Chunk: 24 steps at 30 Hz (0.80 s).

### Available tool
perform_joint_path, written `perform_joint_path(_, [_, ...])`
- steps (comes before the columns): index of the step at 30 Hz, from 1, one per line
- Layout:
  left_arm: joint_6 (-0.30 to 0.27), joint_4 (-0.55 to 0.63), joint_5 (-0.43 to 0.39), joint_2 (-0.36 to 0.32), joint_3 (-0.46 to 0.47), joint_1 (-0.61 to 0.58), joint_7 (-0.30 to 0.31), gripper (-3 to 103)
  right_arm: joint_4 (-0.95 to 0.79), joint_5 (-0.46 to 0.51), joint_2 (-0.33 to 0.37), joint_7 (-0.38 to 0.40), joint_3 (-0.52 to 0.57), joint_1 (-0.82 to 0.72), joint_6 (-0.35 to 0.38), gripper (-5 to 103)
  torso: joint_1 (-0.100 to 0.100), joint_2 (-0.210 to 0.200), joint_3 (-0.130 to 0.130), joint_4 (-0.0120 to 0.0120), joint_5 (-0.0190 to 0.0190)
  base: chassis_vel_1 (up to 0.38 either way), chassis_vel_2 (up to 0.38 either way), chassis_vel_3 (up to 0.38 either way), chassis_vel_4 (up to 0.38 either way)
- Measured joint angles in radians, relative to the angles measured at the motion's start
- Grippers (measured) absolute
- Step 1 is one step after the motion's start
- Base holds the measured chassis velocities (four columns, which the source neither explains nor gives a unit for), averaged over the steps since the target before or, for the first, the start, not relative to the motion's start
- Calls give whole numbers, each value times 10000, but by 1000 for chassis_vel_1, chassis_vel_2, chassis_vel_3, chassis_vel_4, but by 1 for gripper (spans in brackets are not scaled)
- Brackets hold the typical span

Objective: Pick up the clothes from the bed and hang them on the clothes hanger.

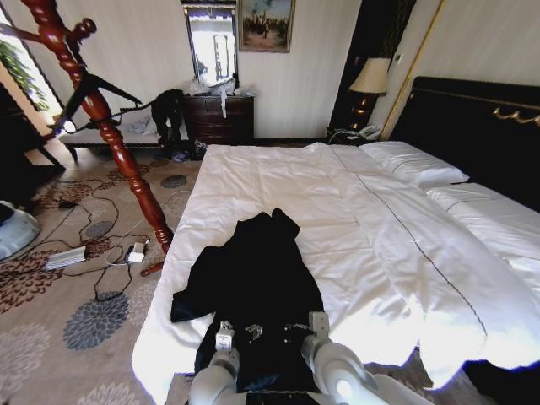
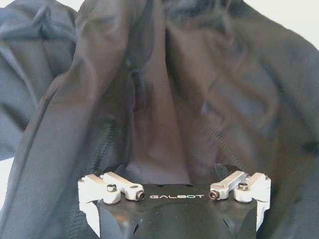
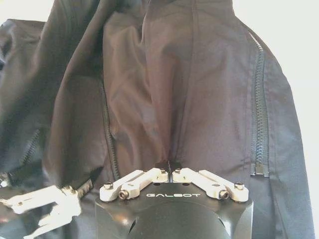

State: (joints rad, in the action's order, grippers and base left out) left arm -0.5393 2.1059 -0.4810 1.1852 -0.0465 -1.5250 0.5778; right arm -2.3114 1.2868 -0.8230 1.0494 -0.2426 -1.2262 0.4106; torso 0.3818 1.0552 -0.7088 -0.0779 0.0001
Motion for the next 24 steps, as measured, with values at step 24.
perform_joint_path(24, [-44, -784, 257, 330, 345, 219, 592, 100, -1673, 524, 1578, -146, 1900, -1605, 161, 0, -1, 0, -1, 2, 0, 0, 0, 0, 0])
